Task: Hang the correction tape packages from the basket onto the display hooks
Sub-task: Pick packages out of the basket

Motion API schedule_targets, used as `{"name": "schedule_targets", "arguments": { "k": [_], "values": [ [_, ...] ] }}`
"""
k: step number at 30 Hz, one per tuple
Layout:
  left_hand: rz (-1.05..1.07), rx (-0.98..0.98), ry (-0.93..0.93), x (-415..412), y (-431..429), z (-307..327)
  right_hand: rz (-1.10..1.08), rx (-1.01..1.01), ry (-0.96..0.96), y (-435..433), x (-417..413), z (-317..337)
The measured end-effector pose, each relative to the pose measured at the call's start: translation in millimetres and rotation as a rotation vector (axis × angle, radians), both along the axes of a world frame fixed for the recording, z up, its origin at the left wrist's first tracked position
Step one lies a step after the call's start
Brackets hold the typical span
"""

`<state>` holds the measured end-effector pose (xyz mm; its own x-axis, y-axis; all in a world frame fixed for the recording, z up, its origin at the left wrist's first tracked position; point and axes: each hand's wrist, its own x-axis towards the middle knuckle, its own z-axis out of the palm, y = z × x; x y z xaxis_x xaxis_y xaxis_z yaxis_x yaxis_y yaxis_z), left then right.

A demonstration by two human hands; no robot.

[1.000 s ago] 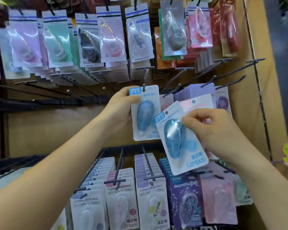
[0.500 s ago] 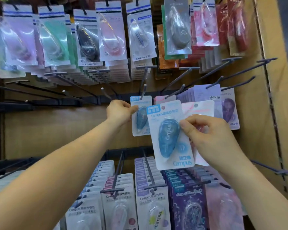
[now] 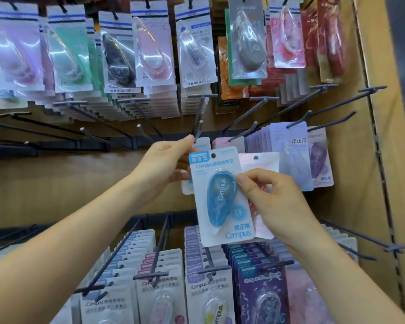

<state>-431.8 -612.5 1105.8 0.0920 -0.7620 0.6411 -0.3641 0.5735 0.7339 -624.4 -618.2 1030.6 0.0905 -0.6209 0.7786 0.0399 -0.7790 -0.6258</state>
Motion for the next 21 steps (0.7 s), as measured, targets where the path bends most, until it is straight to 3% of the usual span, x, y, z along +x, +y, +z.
{"name": "schedule_targets", "arguments": {
  "k": [3, 9, 13, 17, 21],
  "values": [
    [-0.086, -0.071, -0.066, -6.0, 27.9, 0.9, 0.045, 0.002, -0.023, -0.4, 4.4, 0.3],
    [0.005, -0.108, -0.210, -8.5, 45.8, 13.0, -0.010, -0.086, -0.092, 2.1, 14.5, 1.0],
    [0.034, -0.160, -0.128, -13.0, 45.7, 15.1, 0.012, -0.091, -0.107, 5.8, 17.4, 5.3],
    [0.023, -0.287, 0.034, -16.1, 42.8, 24.0, 0.050, -0.064, 0.013, 7.5, 17.0, 4.9],
    [0.067, -0.387, 0.051, -23.1, 33.4, 22.5, 0.066, -0.041, 0.003, 6.2, 20.9, 4.9]
  ]
}}
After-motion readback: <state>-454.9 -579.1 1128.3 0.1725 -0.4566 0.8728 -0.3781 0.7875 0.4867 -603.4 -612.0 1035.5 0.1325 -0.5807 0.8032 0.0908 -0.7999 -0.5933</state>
